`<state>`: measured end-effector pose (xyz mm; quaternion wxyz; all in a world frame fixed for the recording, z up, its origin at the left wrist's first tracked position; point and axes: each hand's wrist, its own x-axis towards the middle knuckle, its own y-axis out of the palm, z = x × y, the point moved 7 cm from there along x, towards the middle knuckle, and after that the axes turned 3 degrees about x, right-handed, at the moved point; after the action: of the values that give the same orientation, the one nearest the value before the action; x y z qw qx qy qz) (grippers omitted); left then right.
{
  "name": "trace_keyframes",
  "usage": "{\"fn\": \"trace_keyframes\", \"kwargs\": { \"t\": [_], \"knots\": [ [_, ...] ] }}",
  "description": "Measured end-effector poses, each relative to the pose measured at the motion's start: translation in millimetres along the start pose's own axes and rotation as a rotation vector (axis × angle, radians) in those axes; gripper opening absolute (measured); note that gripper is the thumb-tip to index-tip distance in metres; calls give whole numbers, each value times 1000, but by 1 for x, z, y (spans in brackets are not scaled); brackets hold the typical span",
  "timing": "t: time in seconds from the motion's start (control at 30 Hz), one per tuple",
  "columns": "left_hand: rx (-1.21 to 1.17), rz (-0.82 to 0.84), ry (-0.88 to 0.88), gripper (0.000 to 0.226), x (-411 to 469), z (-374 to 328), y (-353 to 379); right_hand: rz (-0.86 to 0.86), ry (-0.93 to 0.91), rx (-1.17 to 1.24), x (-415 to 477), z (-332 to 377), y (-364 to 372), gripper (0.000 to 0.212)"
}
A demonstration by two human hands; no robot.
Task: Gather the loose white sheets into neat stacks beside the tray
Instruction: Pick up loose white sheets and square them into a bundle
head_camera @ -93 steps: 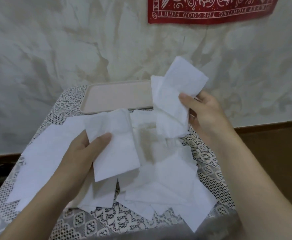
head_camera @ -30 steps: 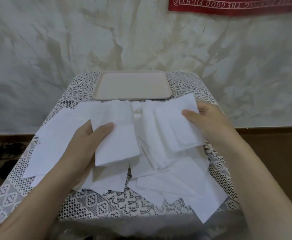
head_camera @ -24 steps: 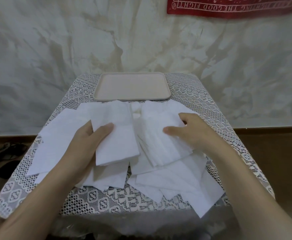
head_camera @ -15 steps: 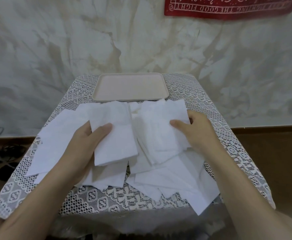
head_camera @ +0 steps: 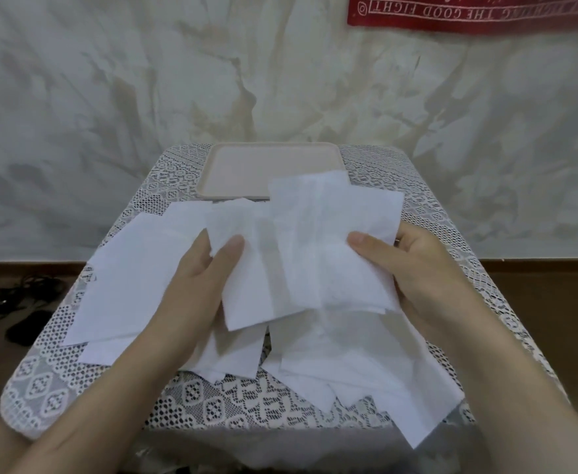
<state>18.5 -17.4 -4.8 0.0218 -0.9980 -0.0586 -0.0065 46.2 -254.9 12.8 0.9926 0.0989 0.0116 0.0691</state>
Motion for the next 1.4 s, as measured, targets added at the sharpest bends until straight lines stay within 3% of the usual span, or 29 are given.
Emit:
{"fn": "trace_keyframes", "kwargs": {
  "t": [0.17,0.3,0.43,0.53,0.6,0.67,0.73,0.8,0.87,1.0,1.07,1.23,1.4],
  "knots": [
    [54,-83,3,76,-4,3,0,20,-72,-230,-9,-11,30,13],
    [69,-48,4,69,-7,2,7,17,-74,-291,-11,-15,40,14],
    [60,-16,12,24,-4,5,9,20,-69,-384,-13,-14,40,12],
    [55,-26,16,25,-5,1,6,-60,-166,-433,-14,0,33,34],
    [43,-33,8,27,-6,0,5,-81,-190,-386,-13,5,28,29],
    [48,-29,19,36,-8,-2,7,-72,-189,-360,-11,7,31,27],
    [84,-34,18,58,-9,1,6,-62,-234,-414,-12,8,41,47],
    [118,-37,8,77,-10,4,4,-60,-271,-467,-11,7,50,49],
    [120,-26,17,79,-10,3,5,-59,-279,-497,-8,6,57,50],
    [50,9,30,43,-10,-1,8,-51,-275,-543,-3,3,61,64],
    [25,13,19,38,-9,3,8,-49,-263,-553,-2,1,60,63],
    [19,-6,18,27,-8,5,7,-112,-370,-740,-9,6,55,22],
    [-39,-4,-1,23,-6,7,6,-115,-245,-505,-6,0,42,24]
  ]
}}
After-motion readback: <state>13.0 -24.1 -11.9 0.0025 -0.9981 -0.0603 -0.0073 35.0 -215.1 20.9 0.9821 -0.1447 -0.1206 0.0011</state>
